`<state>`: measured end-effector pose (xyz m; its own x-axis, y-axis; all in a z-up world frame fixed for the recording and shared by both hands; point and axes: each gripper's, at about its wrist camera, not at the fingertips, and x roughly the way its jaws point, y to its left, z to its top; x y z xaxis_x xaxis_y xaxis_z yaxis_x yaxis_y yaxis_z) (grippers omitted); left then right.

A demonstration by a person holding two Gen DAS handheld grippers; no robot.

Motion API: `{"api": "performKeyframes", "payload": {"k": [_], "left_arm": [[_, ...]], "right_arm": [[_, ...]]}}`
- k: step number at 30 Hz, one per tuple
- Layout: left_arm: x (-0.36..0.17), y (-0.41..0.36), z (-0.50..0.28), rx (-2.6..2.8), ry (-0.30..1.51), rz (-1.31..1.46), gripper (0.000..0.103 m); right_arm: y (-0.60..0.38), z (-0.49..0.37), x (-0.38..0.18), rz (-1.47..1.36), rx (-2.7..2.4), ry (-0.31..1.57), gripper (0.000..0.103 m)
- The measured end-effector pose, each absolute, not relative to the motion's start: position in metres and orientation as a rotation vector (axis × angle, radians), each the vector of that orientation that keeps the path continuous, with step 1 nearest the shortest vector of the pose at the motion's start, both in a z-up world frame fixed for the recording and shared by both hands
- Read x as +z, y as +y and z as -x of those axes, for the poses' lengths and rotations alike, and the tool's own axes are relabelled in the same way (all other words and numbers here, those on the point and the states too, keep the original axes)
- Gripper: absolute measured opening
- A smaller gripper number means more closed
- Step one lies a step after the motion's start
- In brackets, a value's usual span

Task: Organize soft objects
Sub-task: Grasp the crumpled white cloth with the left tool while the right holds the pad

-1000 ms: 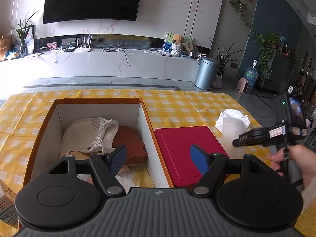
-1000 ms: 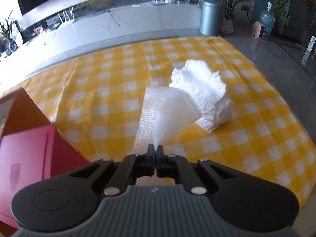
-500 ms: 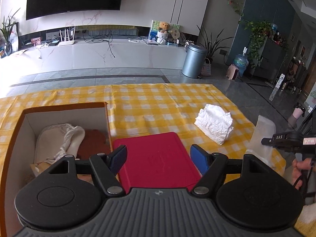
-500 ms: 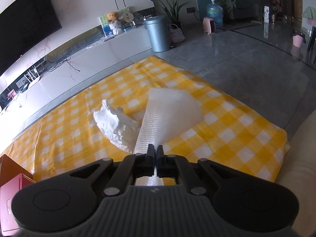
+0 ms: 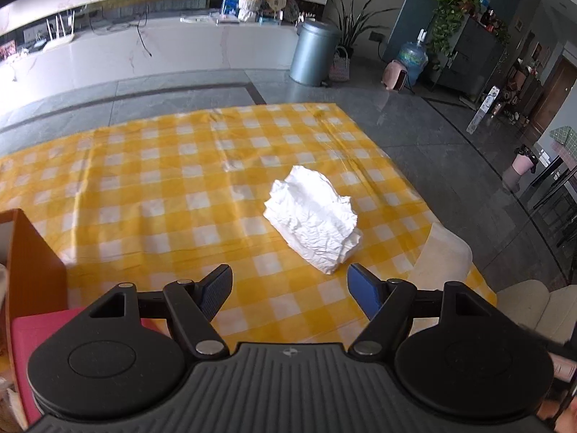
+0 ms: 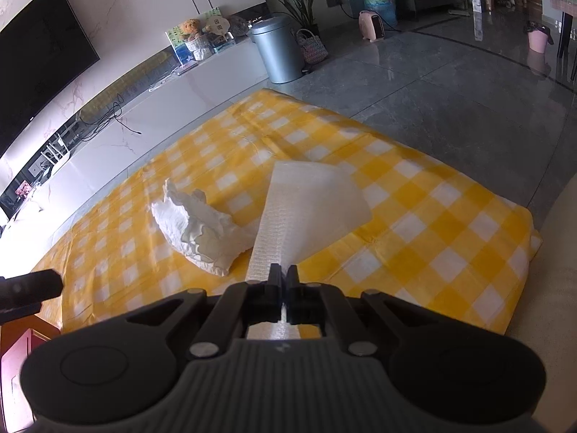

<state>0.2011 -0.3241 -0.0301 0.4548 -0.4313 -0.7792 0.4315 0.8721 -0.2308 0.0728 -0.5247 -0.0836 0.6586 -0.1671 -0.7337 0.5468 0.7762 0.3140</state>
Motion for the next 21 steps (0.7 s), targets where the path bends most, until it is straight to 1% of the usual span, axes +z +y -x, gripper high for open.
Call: {"api": "performKeyframes", "payload": {"k": [4,10,17,21], "left_arm": [[-0.040,-0.360,-0.218,-0.533,0.978,0.042,0.086],[-0.061,-0.412,-0.230,-0.424,0.930,-0.037,0.086],[-0.092,-0.445,-0.236,-0.384,0.930,-0.121,0.086],[-0.109,-0.455,-0.245,-0.343,0.964,-0.135,0.085]], "right_arm": [[-0.530,-0.072,-0.090,-0.561,-0.437,0.761,0.000],[-0.533,-0.071,-0.095,-0.553,-0.448,0.780,0.000],[-0.539,-0.059,-0.091,-0.531,-0.486,0.759,0.001],[-0.543,-0.061,-0.099,-0.534,-0.494,0.789,0.001]]}}
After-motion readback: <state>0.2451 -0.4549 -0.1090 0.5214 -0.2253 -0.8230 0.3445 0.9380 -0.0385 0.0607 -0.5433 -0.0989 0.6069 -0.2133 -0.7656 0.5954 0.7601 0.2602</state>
